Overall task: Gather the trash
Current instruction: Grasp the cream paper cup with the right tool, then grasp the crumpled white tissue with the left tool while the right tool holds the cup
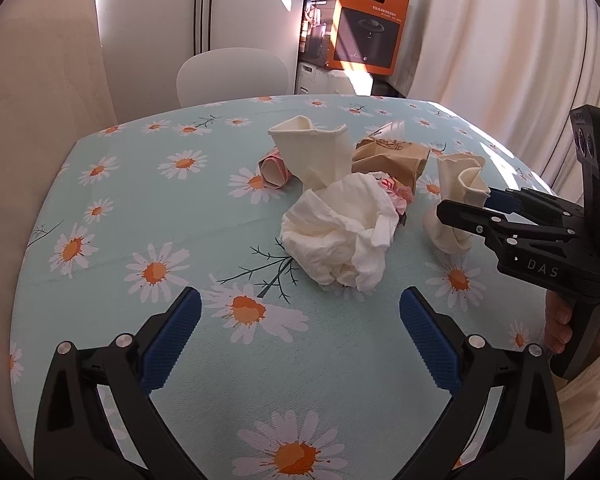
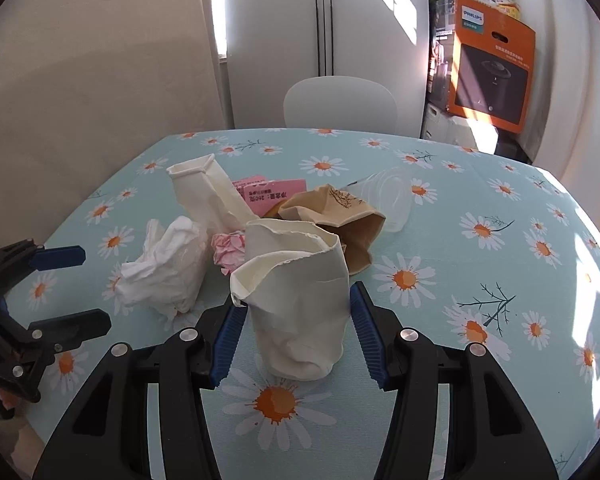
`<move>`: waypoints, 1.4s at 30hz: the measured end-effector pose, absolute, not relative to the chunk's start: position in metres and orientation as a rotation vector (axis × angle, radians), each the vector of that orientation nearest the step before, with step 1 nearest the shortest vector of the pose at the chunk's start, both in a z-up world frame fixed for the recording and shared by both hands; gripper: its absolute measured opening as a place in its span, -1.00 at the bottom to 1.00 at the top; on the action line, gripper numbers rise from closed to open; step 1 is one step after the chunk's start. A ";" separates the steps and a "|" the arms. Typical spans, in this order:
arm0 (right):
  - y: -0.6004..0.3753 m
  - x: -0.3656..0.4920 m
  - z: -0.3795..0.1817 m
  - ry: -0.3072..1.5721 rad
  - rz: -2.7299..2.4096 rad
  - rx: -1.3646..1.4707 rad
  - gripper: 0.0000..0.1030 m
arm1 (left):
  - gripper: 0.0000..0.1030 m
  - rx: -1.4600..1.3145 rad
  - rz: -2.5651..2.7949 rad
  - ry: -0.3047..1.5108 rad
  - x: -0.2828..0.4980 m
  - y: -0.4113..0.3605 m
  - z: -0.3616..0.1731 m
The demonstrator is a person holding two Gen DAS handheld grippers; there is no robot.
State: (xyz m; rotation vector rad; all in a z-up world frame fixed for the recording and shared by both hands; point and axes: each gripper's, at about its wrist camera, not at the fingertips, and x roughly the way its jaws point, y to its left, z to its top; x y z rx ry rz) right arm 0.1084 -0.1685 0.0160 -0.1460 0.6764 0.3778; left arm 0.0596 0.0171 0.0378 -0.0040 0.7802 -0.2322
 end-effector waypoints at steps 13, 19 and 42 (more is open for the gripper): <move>-0.201 0.086 0.027 0.642 0.408 -0.073 -0.02 | 0.67 -0.085 -0.282 0.829 0.104 -0.001 0.030; -0.199 0.084 0.023 0.647 0.380 -0.106 -0.01 | -0.04 -0.093 -0.293 0.805 0.108 0.001 0.031; -0.203 0.078 0.028 0.638 0.383 -0.066 -0.01 | -0.04 -0.001 -0.240 0.687 0.068 0.004 0.056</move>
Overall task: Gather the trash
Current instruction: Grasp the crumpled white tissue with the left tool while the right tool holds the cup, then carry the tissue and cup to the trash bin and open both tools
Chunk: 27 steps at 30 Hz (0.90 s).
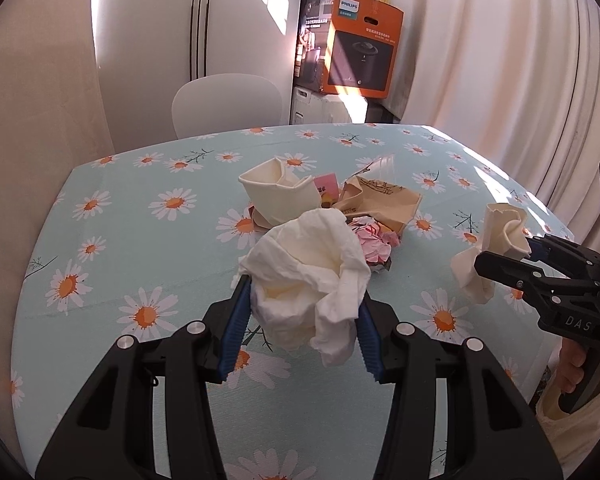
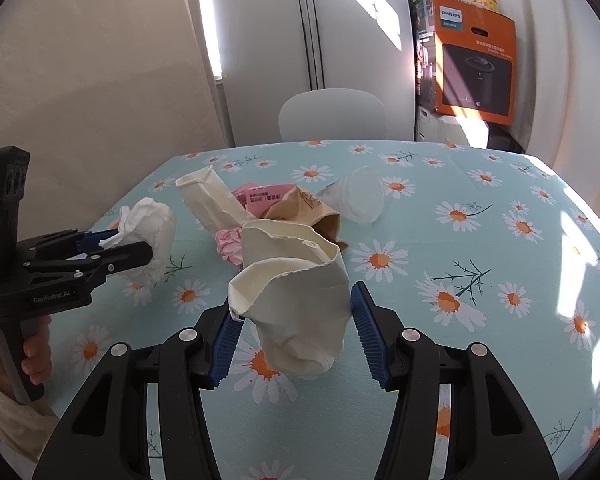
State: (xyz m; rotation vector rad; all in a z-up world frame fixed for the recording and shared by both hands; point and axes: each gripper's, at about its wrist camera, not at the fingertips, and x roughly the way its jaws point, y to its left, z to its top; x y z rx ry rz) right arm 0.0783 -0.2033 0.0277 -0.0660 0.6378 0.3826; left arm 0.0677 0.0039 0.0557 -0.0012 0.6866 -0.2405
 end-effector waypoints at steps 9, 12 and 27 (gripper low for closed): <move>-0.225 0.063 0.033 0.621 0.316 -0.060 -0.01 | -0.04 0.018 -0.299 0.684 0.065 -0.020 0.057; -0.236 0.057 0.034 0.617 0.286 -0.052 -0.01 | -0.03 0.018 -0.325 0.687 0.064 -0.030 0.057; -0.313 0.020 0.035 0.606 0.135 0.017 -0.01 | -0.03 0.105 -0.519 0.692 0.052 -0.113 0.054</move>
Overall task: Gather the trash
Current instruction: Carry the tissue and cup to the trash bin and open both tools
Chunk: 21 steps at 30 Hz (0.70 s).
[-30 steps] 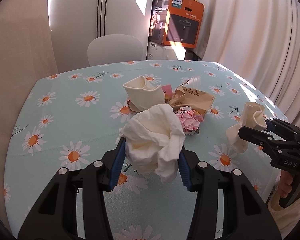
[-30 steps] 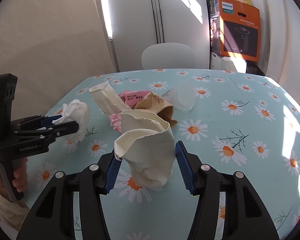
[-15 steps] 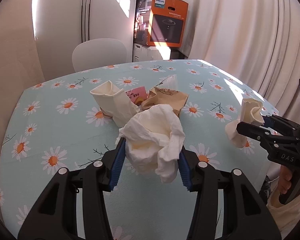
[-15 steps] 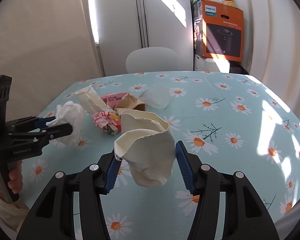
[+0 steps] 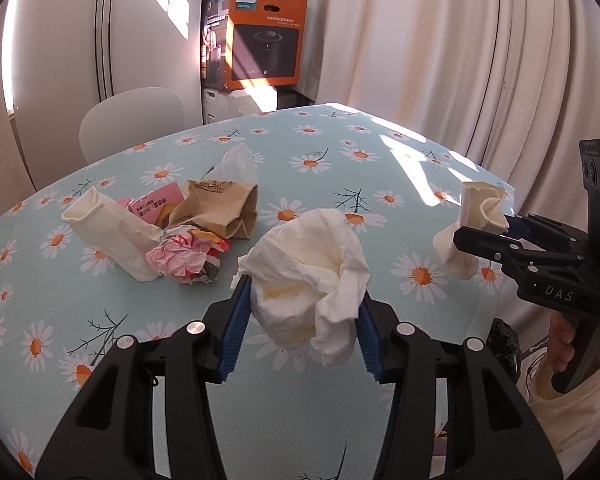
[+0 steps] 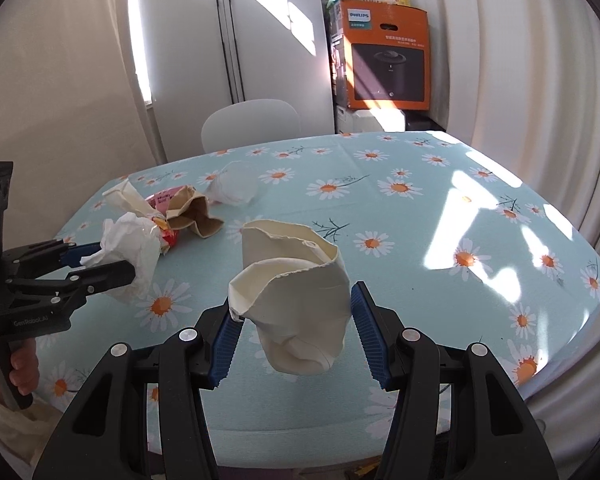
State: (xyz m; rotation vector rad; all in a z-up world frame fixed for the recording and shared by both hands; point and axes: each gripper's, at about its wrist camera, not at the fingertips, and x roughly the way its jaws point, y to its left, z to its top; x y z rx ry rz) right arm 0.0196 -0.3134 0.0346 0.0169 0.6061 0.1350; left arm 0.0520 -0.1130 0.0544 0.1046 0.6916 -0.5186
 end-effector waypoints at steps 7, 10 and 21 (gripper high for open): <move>-0.351 0.003 0.031 0.609 0.061 0.048 -0.01 | -0.03 0.141 -0.612 0.698 0.044 -0.155 0.056; -0.367 -0.005 0.029 0.610 0.022 0.058 -0.01 | -0.03 0.168 -0.645 0.692 0.040 -0.173 0.058; -0.424 -0.049 0.021 0.603 -0.159 0.091 -0.01 | -0.03 0.261 -0.836 0.707 0.022 -0.251 0.047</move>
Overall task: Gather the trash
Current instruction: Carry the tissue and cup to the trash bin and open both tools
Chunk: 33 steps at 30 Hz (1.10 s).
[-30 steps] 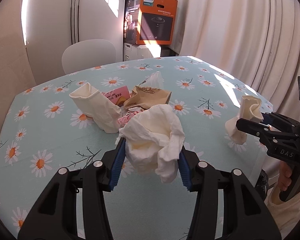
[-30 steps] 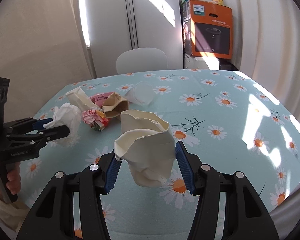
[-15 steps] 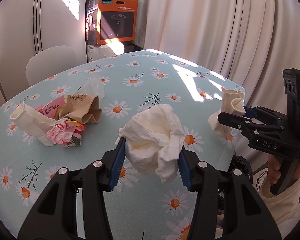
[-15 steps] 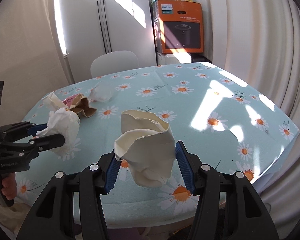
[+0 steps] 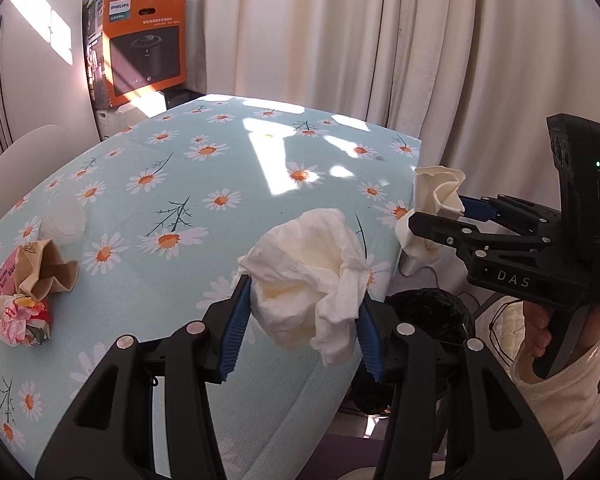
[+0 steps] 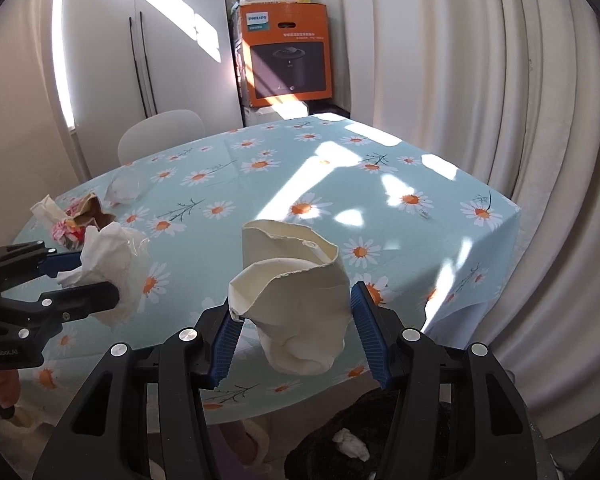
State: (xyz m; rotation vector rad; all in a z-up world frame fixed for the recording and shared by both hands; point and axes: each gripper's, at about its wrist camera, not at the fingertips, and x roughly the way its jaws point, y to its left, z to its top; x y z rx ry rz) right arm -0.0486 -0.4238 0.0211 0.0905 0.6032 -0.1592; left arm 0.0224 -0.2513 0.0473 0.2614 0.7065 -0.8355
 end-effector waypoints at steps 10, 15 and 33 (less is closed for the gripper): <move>-0.461 -0.090 0.012 0.628 -0.295 0.081 -0.01 | -0.03 0.331 -1.046 0.723 -0.005 -0.317 0.036; -0.478 -0.109 0.001 0.680 -0.363 0.082 -0.01 | -0.03 0.382 -1.137 0.729 -0.021 -0.344 0.026; -0.547 -0.139 -0.125 1.022 -0.444 0.139 -0.01 | -0.03 0.640 -1.351 0.911 -0.059 -0.440 -0.101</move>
